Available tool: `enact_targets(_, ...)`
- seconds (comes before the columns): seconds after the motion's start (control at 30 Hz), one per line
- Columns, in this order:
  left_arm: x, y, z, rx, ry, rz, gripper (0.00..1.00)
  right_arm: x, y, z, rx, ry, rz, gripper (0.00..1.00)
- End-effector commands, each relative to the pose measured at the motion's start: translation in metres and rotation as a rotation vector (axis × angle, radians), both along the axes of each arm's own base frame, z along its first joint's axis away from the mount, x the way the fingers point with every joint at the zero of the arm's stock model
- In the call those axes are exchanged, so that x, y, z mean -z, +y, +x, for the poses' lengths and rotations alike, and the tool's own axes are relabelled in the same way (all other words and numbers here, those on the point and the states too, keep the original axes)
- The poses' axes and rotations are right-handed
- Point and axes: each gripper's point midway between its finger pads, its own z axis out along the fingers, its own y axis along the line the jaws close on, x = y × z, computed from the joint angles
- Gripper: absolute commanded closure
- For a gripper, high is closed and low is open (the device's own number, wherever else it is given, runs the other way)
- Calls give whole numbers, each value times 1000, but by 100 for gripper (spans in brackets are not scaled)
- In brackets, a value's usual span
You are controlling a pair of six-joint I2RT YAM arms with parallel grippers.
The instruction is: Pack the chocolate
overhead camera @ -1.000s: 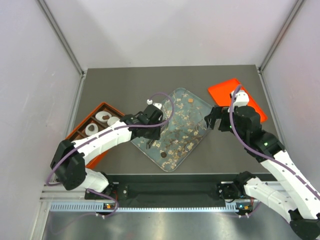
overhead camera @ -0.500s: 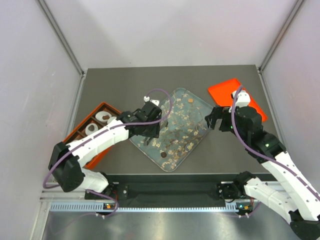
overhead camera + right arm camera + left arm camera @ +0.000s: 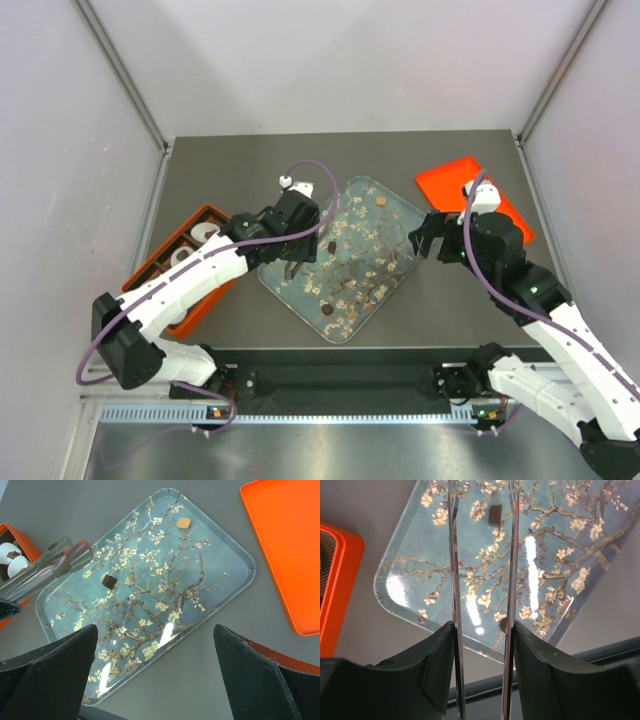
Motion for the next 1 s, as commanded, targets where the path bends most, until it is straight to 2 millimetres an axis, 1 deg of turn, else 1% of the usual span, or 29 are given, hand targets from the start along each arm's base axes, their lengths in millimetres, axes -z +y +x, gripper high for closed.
enact_targets(0.0, -25, 5, 17, -53, -100, -4, 47, -31, 9, 3, -18, -71, 63, 0)
enact_targets(0.03, -27, 9, 24, -68, -120, 1, 47, -31, 11, 4, -20, -71, 67, 0)
enact_targets(0.07, -36, 8, 37, -86, -151, -26, 47, -29, 13, 7, -19, -63, 67, 0)
enact_targets(0.1, -35, 18, 54, -126, -147, -29, 48, -28, 14, 9, -21, -61, 70, 0)
enact_targets(0.13, -38, 21, 65, -133, -156, -37, 48, -32, 18, 11, -25, -69, 84, 0)
enact_targets(0.17, -53, 20, 81, -142, -194, -72, 48, -28, 22, 16, -28, -53, 79, 0)
enact_targets(0.2, -47, 29, 102, -180, -199, -54, 48, -29, 24, 19, -27, -49, 82, 0)
enact_targets(0.23, -49, 33, 115, -179, -222, -32, 48, -33, 28, 23, -28, -57, 95, 0)
enact_targets(0.27, -59, 34, 130, -187, -254, -35, 48, -34, 32, 29, -28, -56, 94, 0)
enact_targets(0.3, -50, 38, 153, -212, -263, -18, 48, -37, 34, 33, -25, -64, 99, 0)
enact_targets(0.33, -49, 40, 165, -215, -274, -6, 49, -45, 36, 39, -18, -86, 111, 0)
enact_targets(0.37, -41, 38, 183, -228, -269, 0, 48, -41, 39, 47, -11, -73, 100, 0)
enact_targets(0.4, -40, 44, 199, -253, -286, -9, 49, -42, 40, 52, -1, -77, 97, 0)
enact_targets(0.43, -35, 45, 210, -266, -282, -13, 49, -41, 39, 59, 23, -79, 88, 0)
enact_targets(0.47, -30, 46, 220, -275, -277, -14, 49, -40, 44, 69, 31, -76, 82, 1)
enact_targets(0.5, -18, 46, 238, -289, -263, -5, 49, -39, 45, 74, 38, -74, 78, 0)
enact_targets(0.53, -13, 48, 248, -303, -267, 12, 49, -45, 47, 80, 44, -85, 80, 0)
enact_targets(0.57, -2, 46, 262, -309, -264, 29, 49, -39, 52, 90, 51, -74, 72, 0)
enact_targets(0.63, 10, 52, 277, -340, -274, 64, 49, -43, 56, 100, 61, -86, 72, 0)
enact_targets(0.67, 22, 52, 286, -351, -265, 75, 49, -37, 60, 107, 60, -75, 64, 0)
enact_targets(0.73, 34, 58, 296, -388, -257, 79, 49, -42, 66, 118, 63, -102, 71, 0)
enact_targets(0.77, 43, 60, 302, -405, -253, 79, 50, -35, 70, 126, 64, -94, 60, 0)
enact_targets(0.8, 47, 60, 305, -415, -252, 76, 50, -34, 72, 131, 68, -100, 58, 0)
enact_targets(0.83, 51, 63, 307, -442, -256, 81, 49, -28, 76, 141, 79, -87, 44, 0)
enact_targets(0.87, 60, 65, 309, -458, -253, 89, 50, -25, 77, 146, 83, -80, 38, 0)
enact_targets(0.9, 64, 66, 311, -477, -252, 91, 50, -23, 80, 150, 85, -77, 35, 0)
enact_targets(0.93, 68, 69, 312, -494, -254, 97, 49, -26, 84, 154, 82, -81, 39, 0)
enact_targets(0.97, 79, 70, 313, -505, -244, 108, 49, -18, 88, 160, 81, -68, 32, 0)
